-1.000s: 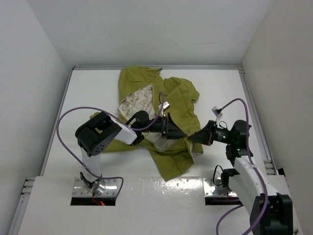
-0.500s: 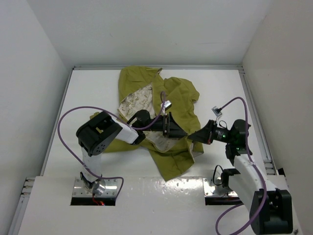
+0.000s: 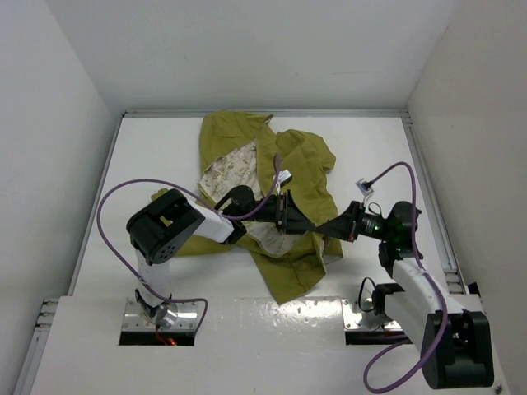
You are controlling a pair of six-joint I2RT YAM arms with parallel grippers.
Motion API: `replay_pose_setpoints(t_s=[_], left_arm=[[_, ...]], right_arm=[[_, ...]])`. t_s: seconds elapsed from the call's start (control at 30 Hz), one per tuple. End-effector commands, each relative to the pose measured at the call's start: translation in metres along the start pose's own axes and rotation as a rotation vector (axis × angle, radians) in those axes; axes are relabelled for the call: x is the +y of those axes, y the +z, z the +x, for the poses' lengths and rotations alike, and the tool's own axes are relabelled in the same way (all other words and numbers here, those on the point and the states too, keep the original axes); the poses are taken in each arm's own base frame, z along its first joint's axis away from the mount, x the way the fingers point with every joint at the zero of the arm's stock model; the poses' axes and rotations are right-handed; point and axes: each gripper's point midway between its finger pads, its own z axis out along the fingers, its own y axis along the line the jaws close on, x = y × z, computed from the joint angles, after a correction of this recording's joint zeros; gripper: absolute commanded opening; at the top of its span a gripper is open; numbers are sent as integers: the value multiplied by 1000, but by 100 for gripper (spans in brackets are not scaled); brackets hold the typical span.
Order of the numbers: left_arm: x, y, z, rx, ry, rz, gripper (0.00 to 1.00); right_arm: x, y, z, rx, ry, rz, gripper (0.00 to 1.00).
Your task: Zip up the jacket
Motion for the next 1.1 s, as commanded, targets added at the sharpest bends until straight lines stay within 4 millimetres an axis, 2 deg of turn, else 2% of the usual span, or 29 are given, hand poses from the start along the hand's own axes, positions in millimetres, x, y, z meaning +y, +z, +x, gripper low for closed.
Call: replay_pose_setpoints(t_s=[0.0, 0.2, 0.47, 0.6, 0.67, 0.8, 0.83, 0.97, 1.03, 1.07], left_arm=[[-96, -7, 0, -33, 347, 328, 46], [-95, -9, -10, -91, 317, 315, 44], [-99, -9, -16, -121, 267, 329, 50], [-99, -8, -17, -122, 274, 336, 42], [-101, -7, -12, -105, 281, 347, 39], [-107, -7, -9, -88, 298, 358, 27], [-107, -7, -10, -89, 300, 349, 27], [-103, -7, -8, -80, 300, 323, 32], [-101, -6, -9, -81, 303, 317, 42], [-101, -6, -9, -81, 303, 317, 43]], right_arm=[[2, 1, -5, -20, -50, -10, 0], [4, -1, 0, -3, -56, -22, 0], [3, -3, 5, -3, -57, -15, 0], [1, -2, 2, -12, -53, -7, 0], [-1, -1, 0, -19, -44, 2, 0], [-6, 1, -6, -35, 11, 25, 0], [-10, -2, -16, -73, 10, 46, 0], [-8, 0, -24, -90, 51, 38, 0], [-8, 0, -25, -89, 53, 34, 0], [-7, 1, -26, -91, 54, 34, 0]])
